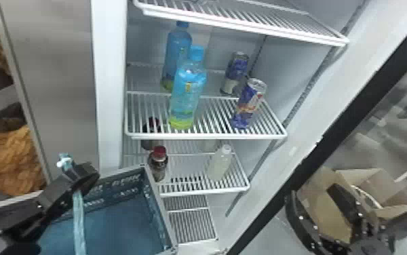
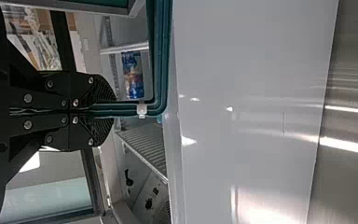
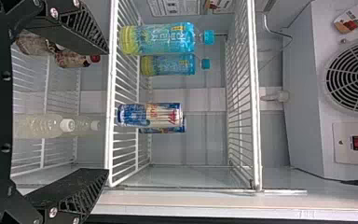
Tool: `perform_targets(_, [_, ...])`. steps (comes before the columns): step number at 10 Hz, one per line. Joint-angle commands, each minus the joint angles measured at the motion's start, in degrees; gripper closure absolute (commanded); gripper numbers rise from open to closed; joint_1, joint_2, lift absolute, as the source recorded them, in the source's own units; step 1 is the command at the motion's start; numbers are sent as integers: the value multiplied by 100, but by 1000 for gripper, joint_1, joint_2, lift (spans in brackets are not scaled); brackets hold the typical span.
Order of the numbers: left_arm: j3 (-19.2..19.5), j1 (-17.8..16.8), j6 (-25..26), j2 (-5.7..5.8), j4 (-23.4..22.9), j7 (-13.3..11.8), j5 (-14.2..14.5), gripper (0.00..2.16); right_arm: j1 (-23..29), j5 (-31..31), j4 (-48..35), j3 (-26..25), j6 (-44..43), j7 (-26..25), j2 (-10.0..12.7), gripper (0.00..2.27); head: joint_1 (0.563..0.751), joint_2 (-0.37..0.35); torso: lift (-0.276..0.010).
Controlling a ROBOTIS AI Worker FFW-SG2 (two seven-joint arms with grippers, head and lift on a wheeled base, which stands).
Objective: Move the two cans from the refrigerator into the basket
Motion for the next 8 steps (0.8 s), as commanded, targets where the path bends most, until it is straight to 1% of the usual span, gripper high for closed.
perform_targets(1, [0, 0, 0, 0, -4, 0, 0, 1200, -231, 60, 128, 44, 0, -1, 5, 139, 695, -350, -35])
perform_targets(5, [0, 0, 0, -9, 10, 0, 11, 1200, -1060, 220, 620, 158, 84, -124, 5, 136, 695, -350, -35])
perform_targets(6, [0, 0, 0, -9, -4, 0, 11, 1200, -1173, 208, 676, 307, 98, -247, -44, 139, 695, -350, -35])
perform_targets(8, [0, -14, 0, 0, -4, 0, 23, 1200, -1426, 94, 789, 650, 211, -545, -220, 137, 695, -350, -35])
